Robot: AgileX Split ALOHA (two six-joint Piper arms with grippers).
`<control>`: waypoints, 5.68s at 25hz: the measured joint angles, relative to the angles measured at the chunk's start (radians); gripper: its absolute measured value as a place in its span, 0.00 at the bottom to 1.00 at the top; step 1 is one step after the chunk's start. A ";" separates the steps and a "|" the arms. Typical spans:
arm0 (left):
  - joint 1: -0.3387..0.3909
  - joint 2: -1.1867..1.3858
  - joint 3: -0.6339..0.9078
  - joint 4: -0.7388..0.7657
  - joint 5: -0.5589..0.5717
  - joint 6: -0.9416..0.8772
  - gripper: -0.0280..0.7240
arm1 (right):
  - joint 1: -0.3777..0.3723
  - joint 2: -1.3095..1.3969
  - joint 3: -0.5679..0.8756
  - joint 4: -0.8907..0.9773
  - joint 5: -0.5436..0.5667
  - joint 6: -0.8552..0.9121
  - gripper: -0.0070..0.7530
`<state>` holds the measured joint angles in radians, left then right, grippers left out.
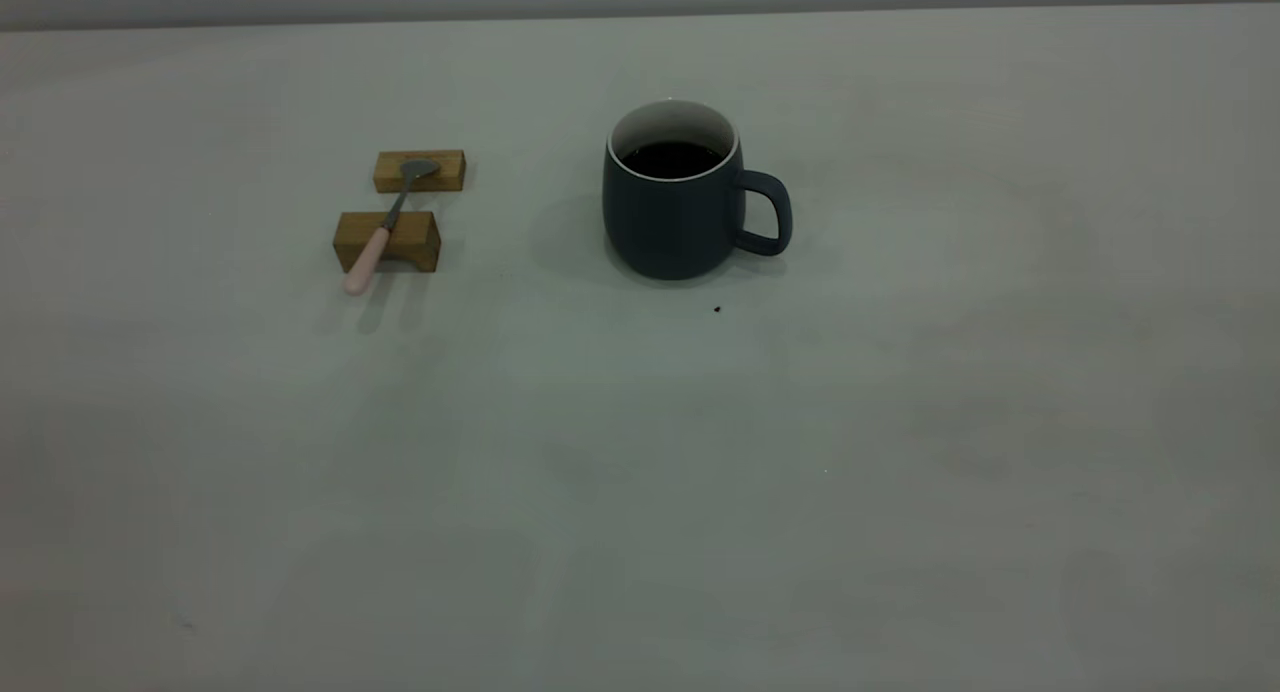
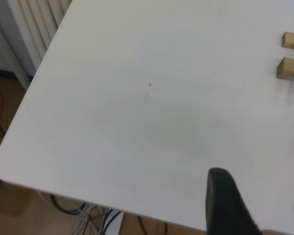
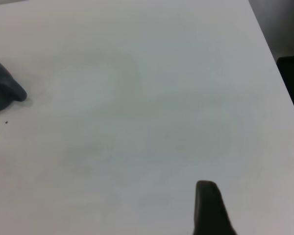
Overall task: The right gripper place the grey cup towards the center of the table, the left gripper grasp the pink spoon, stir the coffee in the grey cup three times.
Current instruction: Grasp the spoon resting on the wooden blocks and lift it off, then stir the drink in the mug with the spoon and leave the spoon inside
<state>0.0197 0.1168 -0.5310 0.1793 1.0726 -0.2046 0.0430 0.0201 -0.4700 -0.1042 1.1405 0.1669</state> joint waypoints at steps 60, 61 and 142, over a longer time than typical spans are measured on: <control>-0.288 2.315 -0.961 -0.194 -0.519 0.015 0.76 | 0.000 -0.001 0.000 0.000 0.000 0.000 0.54; -0.288 2.317 -0.961 -0.194 -0.526 0.015 0.74 | 0.000 -0.001 0.000 0.000 0.000 0.000 0.54; -0.290 2.480 -1.149 -1.909 -0.355 -0.760 0.20 | 0.000 -0.001 0.000 0.000 0.000 0.000 0.53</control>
<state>-0.2707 2.5970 -1.6796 -1.7300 0.7172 -0.9644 0.0430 0.0191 -0.4700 -0.1042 1.1405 0.1667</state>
